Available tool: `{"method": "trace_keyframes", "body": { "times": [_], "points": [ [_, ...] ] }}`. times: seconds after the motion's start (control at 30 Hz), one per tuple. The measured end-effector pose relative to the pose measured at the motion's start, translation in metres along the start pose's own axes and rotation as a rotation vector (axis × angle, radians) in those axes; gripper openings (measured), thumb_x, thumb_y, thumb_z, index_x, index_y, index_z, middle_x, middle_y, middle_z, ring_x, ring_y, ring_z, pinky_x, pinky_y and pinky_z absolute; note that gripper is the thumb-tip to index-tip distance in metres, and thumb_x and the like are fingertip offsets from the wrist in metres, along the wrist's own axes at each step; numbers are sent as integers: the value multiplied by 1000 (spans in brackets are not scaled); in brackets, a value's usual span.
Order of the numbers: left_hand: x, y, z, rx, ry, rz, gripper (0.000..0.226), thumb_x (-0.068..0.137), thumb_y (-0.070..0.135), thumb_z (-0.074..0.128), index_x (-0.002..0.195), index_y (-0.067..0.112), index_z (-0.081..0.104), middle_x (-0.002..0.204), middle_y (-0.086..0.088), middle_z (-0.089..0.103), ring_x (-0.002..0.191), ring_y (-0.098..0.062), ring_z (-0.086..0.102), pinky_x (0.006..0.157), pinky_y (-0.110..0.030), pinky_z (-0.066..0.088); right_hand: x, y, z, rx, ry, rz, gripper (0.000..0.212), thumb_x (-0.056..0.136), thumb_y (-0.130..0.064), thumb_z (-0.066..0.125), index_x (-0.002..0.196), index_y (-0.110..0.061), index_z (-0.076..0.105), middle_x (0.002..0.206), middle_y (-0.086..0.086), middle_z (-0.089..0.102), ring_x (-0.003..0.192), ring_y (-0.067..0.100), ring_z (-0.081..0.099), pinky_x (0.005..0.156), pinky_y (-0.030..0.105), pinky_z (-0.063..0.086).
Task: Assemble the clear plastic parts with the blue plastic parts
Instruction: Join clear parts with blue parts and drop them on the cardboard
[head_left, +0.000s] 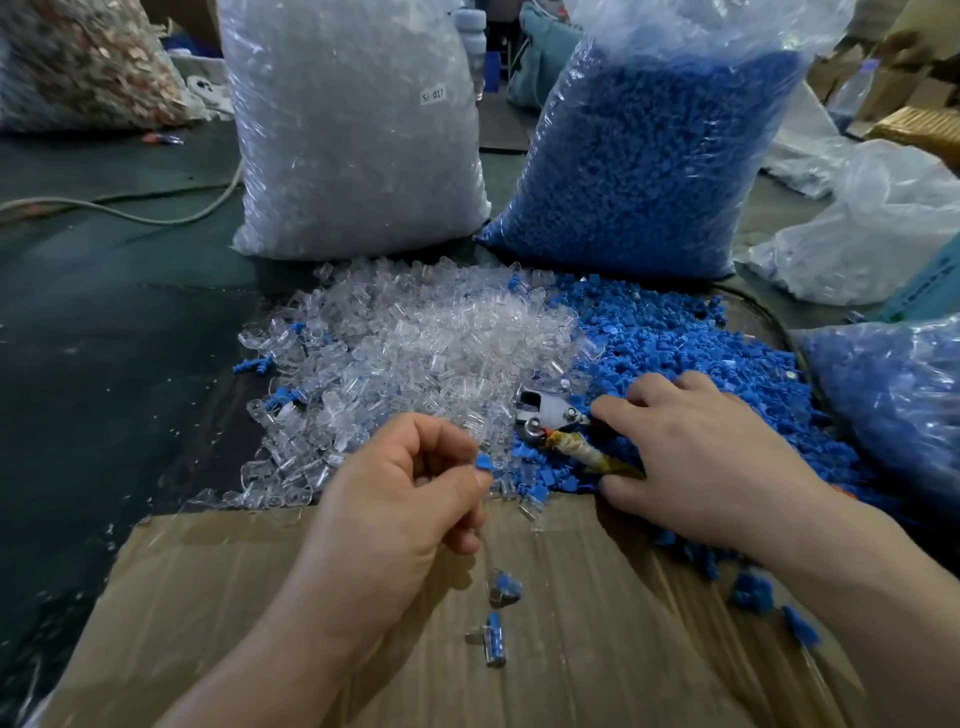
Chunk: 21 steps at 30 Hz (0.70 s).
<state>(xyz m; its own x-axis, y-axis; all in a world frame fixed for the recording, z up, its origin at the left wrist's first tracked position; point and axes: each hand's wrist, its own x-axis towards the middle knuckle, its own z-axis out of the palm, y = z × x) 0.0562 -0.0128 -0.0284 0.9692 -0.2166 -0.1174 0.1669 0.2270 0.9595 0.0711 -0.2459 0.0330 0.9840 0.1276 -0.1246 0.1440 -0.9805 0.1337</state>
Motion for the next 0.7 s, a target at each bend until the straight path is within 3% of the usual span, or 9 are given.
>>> {"method": "trace_keyframes", "body": {
  "times": [0.1,0.17,0.3,0.4,0.5,0.6,0.7],
  "points": [
    [-2,2,0,-50,-35,-34,17,79,5,76,86,19,70,68,-13,65,54,-24,58,49,-32,50,3,3,1,22,12,-38,64,77,-66,36,135,-39,35,115,-9,48,100,18,37,88,38,47],
    [0,2,0,40,-15,29,22,83,1,73,83,22,70,65,-11,65,53,-22,59,48,-29,51,1,3,5,10,40,-40,64,76,-64,31,133,-37,35,114,-8,49,100,18,37,87,39,47],
    [2,1,-2,99,-3,64,23,86,1,72,83,24,70,65,-11,66,53,-22,60,50,-28,53,3,3,12,-10,65,-42,61,78,-59,40,134,-36,34,115,-5,53,100,20,41,85,39,45],
    [1,1,1,79,-1,46,18,83,7,75,85,24,70,65,-11,65,53,-23,59,48,-34,52,5,3,12,-9,109,-39,57,80,-55,44,133,-35,37,103,-7,54,94,20,42,85,38,41],
    [2,1,1,35,15,32,19,71,20,79,86,24,69,67,-12,65,54,-25,58,53,-37,51,2,4,9,2,161,-9,62,76,-56,36,134,-33,30,101,-6,52,91,19,42,84,37,40],
    [1,2,1,7,11,22,19,73,17,80,87,24,69,66,-9,65,53,-23,58,50,-34,50,-3,2,-3,171,280,25,72,72,-54,31,139,-32,20,101,-7,45,88,17,43,74,35,37],
    [-3,5,2,-49,1,-7,15,78,14,74,88,22,69,67,-8,63,54,-25,56,51,-35,47,-14,-6,-12,319,375,-10,62,75,-53,38,135,-36,32,100,-13,43,81,11,47,63,28,36]
  ]
}}
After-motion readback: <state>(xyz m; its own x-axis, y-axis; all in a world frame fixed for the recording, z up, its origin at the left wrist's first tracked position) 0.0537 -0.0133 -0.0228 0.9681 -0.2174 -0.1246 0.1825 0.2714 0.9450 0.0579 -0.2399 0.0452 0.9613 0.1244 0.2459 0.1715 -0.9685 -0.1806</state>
